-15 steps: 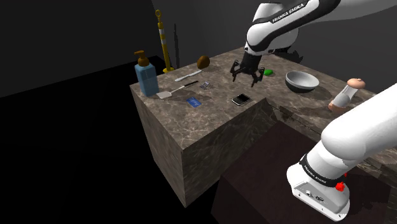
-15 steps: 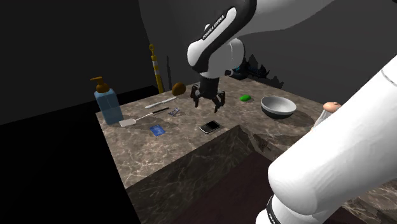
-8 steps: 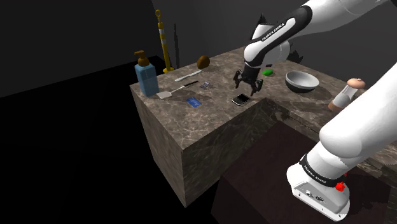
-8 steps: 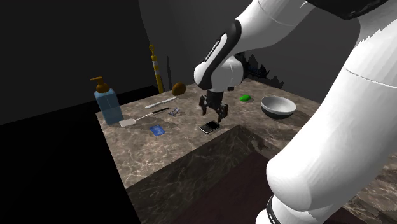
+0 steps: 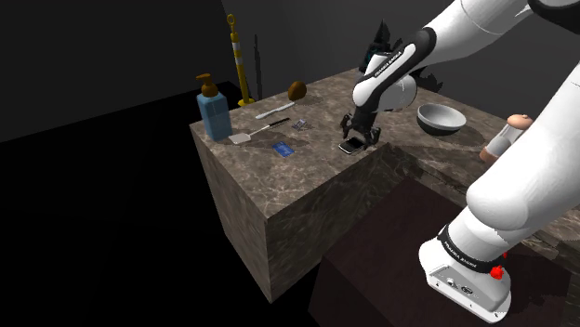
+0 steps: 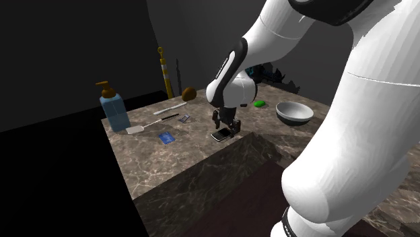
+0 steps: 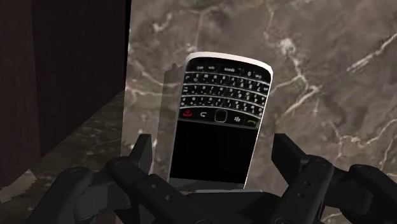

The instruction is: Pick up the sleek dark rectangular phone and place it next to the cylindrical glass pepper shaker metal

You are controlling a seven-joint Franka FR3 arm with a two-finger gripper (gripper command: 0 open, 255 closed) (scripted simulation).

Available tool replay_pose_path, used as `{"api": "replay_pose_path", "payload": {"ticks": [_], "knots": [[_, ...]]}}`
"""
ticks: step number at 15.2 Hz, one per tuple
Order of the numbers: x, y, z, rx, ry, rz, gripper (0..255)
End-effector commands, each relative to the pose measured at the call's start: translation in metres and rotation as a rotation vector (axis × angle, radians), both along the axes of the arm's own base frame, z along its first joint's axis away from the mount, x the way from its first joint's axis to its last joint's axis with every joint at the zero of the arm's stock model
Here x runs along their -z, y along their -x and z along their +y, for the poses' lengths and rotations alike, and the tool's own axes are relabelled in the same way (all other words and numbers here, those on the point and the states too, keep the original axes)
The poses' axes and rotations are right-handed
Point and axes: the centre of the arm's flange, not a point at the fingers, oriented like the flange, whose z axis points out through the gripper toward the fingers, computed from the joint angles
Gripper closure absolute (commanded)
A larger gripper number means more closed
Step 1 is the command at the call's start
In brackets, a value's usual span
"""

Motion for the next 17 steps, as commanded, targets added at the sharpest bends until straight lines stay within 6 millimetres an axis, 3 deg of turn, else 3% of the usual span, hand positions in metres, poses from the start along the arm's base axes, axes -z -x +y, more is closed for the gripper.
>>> {"api": "replay_pose_path", "payload": {"ticks": [1, 8, 9, 17], "knots": [[0.0069, -0.0019, 0.0012, 0.000, 0.000, -0.001, 0], [0.0068, -0.0019, 0.0011, 0.000, 0.000, -0.001, 0], [0.0068, -0.0019, 0.0011, 0.000, 0.000, -0.001, 255], [0.0071, -0.0021, 0.0011, 0.000, 0.000, -0.001, 255]]}}
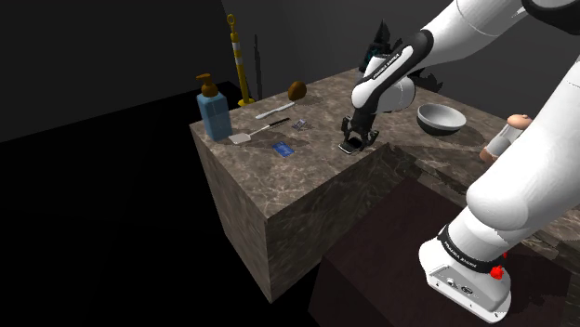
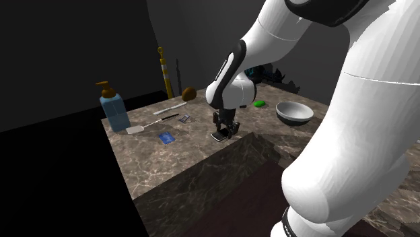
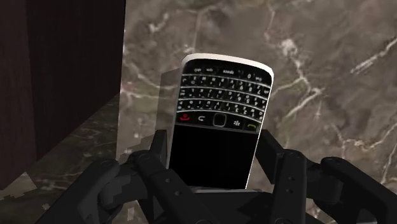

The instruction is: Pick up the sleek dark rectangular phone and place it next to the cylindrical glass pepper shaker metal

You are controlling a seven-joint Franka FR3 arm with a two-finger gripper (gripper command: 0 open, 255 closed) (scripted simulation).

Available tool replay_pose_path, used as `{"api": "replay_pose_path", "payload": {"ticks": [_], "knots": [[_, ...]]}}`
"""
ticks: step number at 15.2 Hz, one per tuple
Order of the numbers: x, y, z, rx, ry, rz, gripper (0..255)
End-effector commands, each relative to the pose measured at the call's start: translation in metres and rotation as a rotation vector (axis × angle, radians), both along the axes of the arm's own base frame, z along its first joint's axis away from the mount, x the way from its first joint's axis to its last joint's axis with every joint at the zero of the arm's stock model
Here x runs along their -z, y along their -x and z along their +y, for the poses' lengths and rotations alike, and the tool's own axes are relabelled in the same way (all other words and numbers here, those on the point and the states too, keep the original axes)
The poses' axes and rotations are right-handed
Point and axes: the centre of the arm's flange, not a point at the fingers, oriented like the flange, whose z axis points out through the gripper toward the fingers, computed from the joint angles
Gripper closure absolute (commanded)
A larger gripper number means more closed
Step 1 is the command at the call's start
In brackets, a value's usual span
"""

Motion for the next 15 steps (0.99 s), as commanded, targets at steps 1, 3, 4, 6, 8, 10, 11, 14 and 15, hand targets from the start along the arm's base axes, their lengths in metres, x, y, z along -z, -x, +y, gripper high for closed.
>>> {"api": "replay_pose_path", "payload": {"ticks": [1, 3, 4, 6, 8, 10, 11, 14, 15], "knots": [[0.001, 0.000, 0.000, -0.001, 0.000, 0.000, 255], [-0.010, 0.000, 0.000, -0.001, 0.000, 0.000, 255], [-0.015, 0.000, 0.000, -0.001, 0.000, 0.000, 255], [-0.026, 0.000, 0.000, -0.001, 0.000, 0.000, 255], [-0.036, 0.000, 0.000, -0.001, 0.000, 0.000, 255], [-0.047, 0.000, 0.000, -0.001, 0.000, 0.000, 255], [-0.052, 0.000, 0.000, -0.001, 0.000, 0.000, 255], [-0.068, 0.000, 0.000, -0.001, 0.000, 0.000, 255], [-0.073, 0.000, 0.000, -0.001, 0.000, 0.000, 255]]}}
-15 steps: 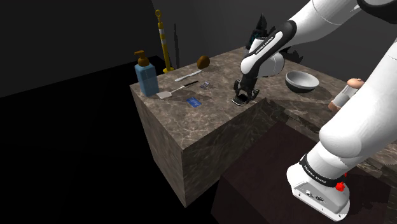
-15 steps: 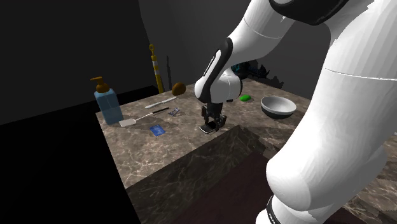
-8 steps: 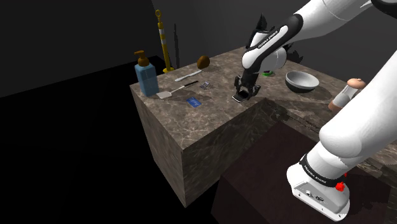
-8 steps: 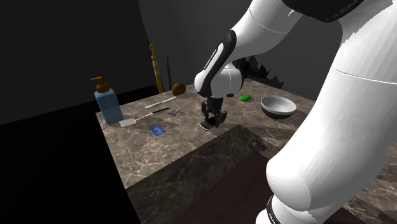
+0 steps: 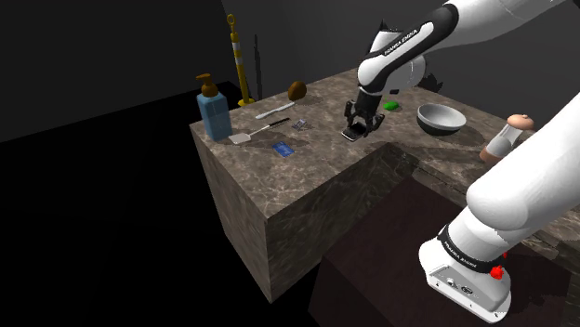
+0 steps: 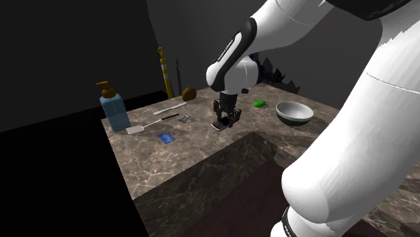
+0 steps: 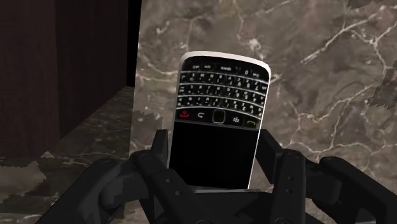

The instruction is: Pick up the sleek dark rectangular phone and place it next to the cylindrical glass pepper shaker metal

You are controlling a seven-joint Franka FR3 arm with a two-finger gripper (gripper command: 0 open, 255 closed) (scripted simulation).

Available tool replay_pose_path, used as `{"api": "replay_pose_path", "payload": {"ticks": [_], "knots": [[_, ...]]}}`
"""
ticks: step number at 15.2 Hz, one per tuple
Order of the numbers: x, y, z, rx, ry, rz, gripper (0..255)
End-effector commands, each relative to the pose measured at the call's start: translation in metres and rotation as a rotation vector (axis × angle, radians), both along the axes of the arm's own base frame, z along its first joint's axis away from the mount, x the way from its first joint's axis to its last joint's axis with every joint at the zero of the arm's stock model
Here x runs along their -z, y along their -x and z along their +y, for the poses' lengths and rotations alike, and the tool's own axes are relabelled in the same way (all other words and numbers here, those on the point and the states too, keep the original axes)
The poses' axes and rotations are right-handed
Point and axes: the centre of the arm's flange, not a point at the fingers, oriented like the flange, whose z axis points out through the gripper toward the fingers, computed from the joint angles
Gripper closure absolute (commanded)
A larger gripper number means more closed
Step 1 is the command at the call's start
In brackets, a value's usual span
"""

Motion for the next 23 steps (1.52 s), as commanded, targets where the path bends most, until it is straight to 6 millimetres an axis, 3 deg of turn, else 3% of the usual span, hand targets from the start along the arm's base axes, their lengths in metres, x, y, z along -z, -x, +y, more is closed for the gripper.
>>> {"api": "replay_pose_path", "payload": {"ticks": [1, 23], "knots": [[-0.011, 0.001, 0.002, 0.000, 0.000, 0.000, 255], [-0.128, 0.001, 0.002, 0.000, 0.000, 0.000, 255]]}}
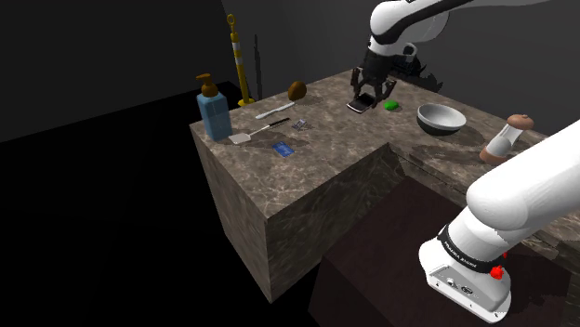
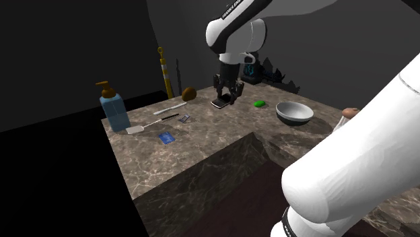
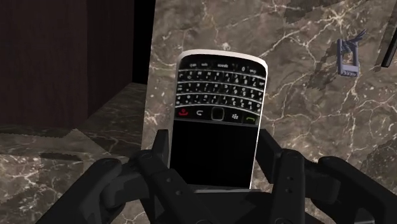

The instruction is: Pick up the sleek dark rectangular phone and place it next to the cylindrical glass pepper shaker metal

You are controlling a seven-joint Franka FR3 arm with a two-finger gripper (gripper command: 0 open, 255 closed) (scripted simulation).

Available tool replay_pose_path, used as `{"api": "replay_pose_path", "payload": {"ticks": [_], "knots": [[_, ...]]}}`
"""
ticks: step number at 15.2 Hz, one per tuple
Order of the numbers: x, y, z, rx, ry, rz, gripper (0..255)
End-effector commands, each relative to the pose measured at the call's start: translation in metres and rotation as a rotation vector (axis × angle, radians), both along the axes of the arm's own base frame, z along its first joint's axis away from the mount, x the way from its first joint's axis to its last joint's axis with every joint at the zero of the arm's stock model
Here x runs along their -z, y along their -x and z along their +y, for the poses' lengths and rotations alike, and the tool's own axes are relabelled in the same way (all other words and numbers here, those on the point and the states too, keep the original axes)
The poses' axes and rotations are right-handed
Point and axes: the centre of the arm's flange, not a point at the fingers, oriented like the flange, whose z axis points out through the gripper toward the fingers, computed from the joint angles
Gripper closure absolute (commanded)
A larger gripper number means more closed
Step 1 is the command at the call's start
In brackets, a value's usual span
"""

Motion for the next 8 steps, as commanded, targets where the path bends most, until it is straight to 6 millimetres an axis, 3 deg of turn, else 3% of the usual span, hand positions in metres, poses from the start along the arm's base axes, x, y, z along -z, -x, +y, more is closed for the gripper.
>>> {"api": "replay_pose_path", "payload": {"ticks": [1, 8], "knots": [[-0.011, 0.001, 0.000, 0.000, 0.000, 0.000, 255], [-0.048, 0.001, 0.000, 0.000, 0.000, 0.000, 255]]}}
